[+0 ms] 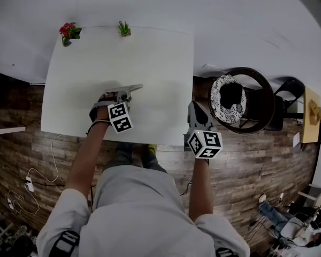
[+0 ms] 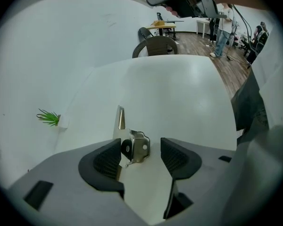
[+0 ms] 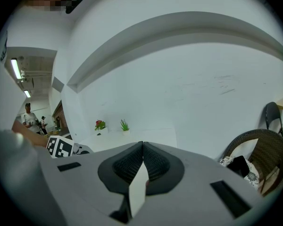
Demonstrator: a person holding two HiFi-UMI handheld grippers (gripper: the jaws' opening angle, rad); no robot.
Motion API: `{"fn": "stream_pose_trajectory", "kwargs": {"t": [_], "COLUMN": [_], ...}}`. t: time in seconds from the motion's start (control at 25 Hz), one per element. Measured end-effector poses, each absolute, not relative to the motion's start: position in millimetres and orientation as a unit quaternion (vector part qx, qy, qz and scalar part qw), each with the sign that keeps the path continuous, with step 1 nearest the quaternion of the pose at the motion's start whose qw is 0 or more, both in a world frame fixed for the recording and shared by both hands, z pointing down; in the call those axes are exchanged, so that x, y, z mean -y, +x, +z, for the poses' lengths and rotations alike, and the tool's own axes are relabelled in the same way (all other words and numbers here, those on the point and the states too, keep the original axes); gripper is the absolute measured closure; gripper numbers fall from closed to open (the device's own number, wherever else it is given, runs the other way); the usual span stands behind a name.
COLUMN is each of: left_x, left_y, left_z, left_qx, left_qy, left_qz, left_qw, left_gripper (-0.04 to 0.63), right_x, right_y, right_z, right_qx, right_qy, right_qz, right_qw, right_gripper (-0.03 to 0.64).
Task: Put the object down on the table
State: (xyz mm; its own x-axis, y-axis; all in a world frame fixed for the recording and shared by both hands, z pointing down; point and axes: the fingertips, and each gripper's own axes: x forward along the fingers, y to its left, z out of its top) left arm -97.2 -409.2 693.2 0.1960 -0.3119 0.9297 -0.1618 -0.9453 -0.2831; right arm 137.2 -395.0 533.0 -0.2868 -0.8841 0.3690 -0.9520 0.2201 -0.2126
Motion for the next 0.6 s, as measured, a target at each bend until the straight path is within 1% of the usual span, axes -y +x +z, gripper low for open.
{"fn": "stream_pose_trajectory", "kwargs": {"t": [0.2,0.6], "left_x": [410,416], "left_y": [-96,-92], "left_z": [692,679], "left_qx": [-0.164,-0.235], "left_qy": [-0.776,-0.806], "left_qz": [-0.607,-0.541], "left_qw": [0.049,-0.044], "left_gripper": [0.324,0.324], "right_x": [394,391], "right_y": [138,145], "right_z": [531,525], "right_qx": [0.778,0.779], "right_qy": [0.59,0.591], "right_qz": [0.199,0.195], "right_qw": [0.085,0.082], "right_gripper": [0.609,0.609]}}
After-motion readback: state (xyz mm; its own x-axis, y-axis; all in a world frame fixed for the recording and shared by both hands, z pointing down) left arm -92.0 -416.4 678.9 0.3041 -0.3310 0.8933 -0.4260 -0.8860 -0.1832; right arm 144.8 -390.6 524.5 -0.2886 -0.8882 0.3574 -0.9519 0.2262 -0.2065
